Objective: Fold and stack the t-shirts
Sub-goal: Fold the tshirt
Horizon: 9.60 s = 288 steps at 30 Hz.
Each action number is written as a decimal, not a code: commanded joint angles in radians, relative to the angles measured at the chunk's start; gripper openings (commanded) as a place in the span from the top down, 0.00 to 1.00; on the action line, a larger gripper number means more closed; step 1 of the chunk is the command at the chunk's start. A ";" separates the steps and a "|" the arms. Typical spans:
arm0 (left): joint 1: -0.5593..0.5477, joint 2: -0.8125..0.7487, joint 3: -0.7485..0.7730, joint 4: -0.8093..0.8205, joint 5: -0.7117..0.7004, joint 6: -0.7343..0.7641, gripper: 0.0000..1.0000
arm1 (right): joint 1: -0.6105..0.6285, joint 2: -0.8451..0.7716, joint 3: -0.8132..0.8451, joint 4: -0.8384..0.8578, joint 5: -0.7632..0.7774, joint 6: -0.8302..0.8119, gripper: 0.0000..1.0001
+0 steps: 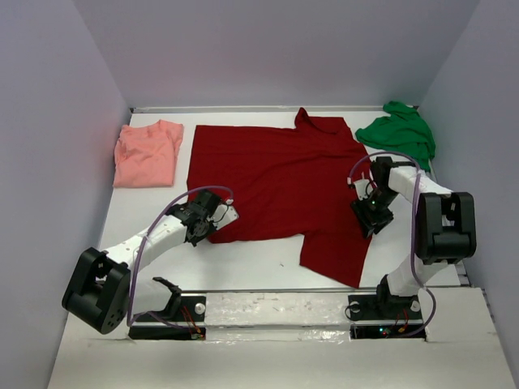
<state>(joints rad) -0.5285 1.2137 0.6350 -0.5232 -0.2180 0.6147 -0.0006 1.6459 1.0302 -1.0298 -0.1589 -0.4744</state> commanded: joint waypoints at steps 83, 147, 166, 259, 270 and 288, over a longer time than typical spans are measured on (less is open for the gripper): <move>0.001 -0.062 0.172 0.077 -0.365 -0.009 1.00 | -0.024 0.003 0.307 -0.105 0.030 0.002 1.00; 0.055 0.550 0.169 0.824 -0.667 0.192 1.00 | -0.042 0.445 0.702 -0.016 0.041 0.053 1.00; 0.065 0.601 0.158 0.859 -0.685 0.206 1.00 | -0.042 0.506 0.723 0.014 0.084 0.063 1.00; 0.472 -0.140 0.135 0.288 -0.293 -0.162 0.16 | 0.224 0.334 0.298 -0.056 -0.116 -0.247 0.38; 0.472 -0.141 0.137 0.288 -0.291 -0.155 0.16 | 0.243 0.396 0.309 0.013 -0.055 -0.207 0.53; 0.472 -0.148 0.124 0.287 -0.279 -0.151 0.16 | 0.243 0.396 0.344 -0.004 -0.017 -0.196 1.00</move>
<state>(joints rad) -0.0631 1.0943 0.7570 -0.2516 -0.4969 0.4591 0.2298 2.0171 1.3666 -1.1530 -0.1535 -0.6464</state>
